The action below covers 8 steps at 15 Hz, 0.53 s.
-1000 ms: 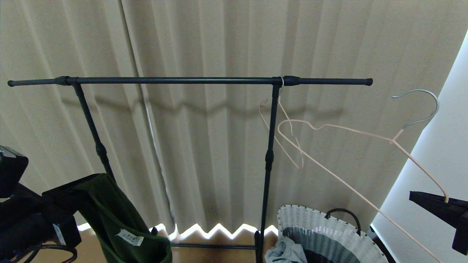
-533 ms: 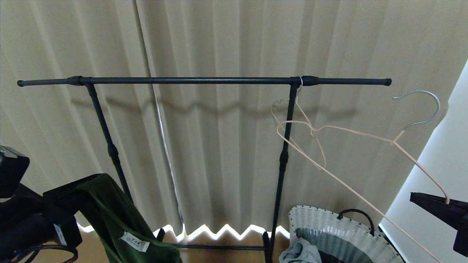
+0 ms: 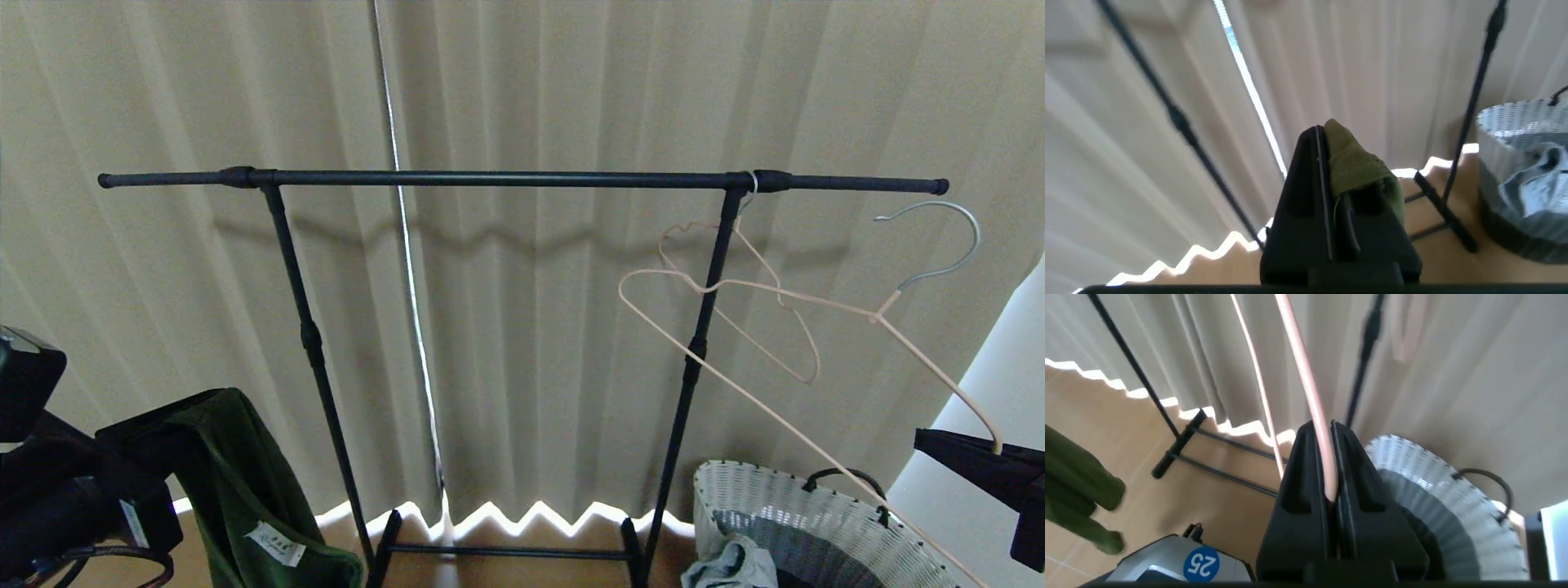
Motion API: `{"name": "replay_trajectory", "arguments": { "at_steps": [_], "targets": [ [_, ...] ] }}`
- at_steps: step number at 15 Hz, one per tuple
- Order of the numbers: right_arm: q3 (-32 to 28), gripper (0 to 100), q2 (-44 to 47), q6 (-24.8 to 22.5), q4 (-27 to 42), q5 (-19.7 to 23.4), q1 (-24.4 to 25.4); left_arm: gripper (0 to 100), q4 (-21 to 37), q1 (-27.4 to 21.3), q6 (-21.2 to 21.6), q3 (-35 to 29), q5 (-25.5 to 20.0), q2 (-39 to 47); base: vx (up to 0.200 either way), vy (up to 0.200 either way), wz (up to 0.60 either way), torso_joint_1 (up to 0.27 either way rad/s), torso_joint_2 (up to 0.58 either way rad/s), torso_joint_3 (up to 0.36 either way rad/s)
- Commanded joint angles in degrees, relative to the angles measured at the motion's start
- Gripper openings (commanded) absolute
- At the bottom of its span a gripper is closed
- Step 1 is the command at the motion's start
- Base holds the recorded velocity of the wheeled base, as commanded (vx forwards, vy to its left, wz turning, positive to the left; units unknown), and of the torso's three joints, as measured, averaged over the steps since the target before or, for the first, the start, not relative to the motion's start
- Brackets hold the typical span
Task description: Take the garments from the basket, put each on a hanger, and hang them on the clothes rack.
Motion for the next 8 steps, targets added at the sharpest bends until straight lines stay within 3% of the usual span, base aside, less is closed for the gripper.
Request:
{"name": "replay_trajectory", "arguments": {
  "at_steps": [1, 5, 8],
  "targets": [
    [0.1, 0, 0.0, 0.0, 0.0, 0.0, 0.0, 0, 0.0, 0.0, 0.0, 0.0, 0.0, 0.0, 0.0, 0.2, 0.0, -0.007, 0.01, -0.007],
    [0.0, 0, 0.4, -0.1, 0.0, -0.1, 0.0, 0, 0.0, 0.0, 0.0, 0.0, 0.0, 0.1, 0.0, 0.2, 0.0, -0.001, 0.0, 0.005],
    [0.0, 0, 0.5, -0.1, 0.0, 0.0, 0.1, 0, 0.0, 0.0, 0.2, 0.7, 0.0, 0.1, 0.0, 0.0, 0.0, 0.0, 0.0, 0.0]
  ]
}}
